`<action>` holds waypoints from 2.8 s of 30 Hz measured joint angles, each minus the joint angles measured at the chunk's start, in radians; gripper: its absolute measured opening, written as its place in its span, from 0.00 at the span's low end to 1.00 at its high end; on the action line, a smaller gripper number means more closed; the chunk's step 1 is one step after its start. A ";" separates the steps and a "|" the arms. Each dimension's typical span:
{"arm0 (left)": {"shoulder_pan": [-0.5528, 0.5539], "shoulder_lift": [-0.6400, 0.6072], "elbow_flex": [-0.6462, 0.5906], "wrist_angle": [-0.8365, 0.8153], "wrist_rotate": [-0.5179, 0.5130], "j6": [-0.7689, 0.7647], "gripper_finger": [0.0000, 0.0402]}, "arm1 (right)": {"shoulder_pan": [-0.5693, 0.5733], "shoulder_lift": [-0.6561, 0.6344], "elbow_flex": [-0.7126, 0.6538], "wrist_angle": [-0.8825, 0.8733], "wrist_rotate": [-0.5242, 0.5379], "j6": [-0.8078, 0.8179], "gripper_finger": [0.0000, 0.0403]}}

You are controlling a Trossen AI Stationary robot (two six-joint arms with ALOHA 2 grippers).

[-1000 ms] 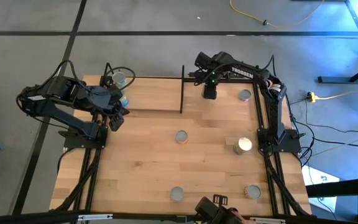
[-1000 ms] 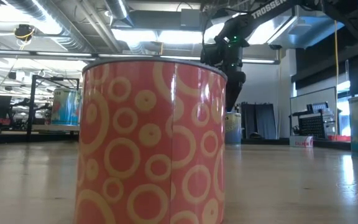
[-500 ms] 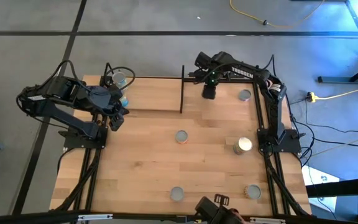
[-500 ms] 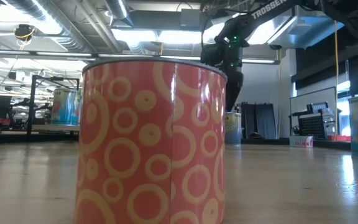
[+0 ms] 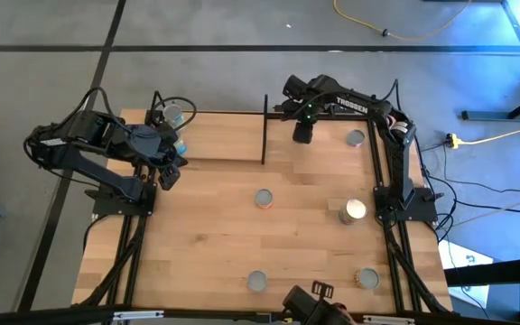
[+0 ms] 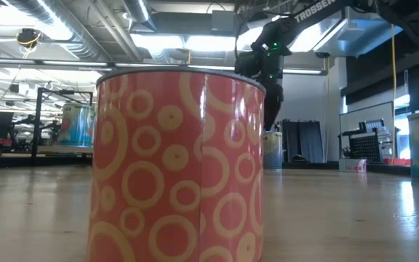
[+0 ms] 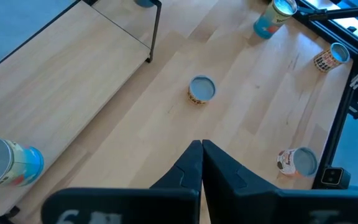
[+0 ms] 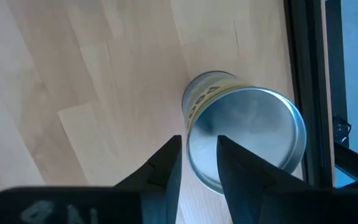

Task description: Pick and place cans onto a shelf

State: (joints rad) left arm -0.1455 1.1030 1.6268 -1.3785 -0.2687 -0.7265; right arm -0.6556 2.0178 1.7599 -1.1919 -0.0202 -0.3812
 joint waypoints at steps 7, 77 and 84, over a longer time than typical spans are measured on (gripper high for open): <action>0.000 0.000 0.000 0.000 0.000 0.000 0.00 | 0.000 0.000 -0.004 0.004 0.000 0.058 0.26; 0.000 0.000 0.000 0.000 0.024 0.003 0.00 | 0.131 -0.007 0.542 -0.338 0.341 0.093 0.00; 0.000 0.000 0.000 0.000 0.025 0.004 0.00 | 0.170 -0.035 0.582 -0.355 0.344 0.104 0.00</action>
State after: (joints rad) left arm -0.1452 1.1027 1.6268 -1.3785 -0.2437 -0.7227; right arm -0.4852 1.9831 2.3424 -1.5465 0.3237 -0.2769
